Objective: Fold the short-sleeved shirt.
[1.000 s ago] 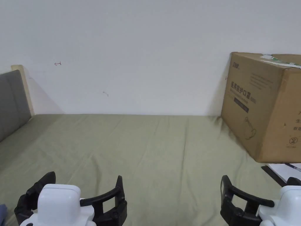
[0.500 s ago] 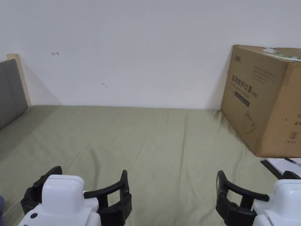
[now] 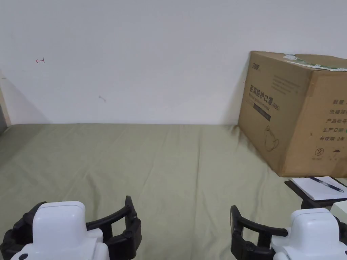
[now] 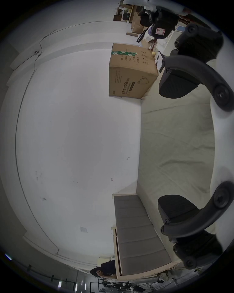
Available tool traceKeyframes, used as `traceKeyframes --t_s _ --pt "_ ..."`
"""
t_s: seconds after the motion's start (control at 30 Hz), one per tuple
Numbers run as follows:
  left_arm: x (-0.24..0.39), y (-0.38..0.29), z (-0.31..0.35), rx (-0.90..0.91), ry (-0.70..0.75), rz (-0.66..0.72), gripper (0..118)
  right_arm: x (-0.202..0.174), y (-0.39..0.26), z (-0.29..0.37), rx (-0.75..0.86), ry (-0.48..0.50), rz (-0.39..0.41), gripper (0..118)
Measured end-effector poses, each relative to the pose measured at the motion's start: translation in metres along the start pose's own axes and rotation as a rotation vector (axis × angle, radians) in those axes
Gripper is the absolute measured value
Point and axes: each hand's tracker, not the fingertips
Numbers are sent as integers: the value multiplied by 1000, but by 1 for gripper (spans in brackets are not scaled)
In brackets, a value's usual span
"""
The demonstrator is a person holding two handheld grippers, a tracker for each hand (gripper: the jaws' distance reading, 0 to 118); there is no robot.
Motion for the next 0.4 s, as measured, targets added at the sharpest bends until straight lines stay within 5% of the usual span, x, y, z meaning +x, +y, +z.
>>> traceKeyframes --t_s 0.4 --pt "7 -8 -2 -38 14 0 118 -2 -5 -3 -28 13 12 118"
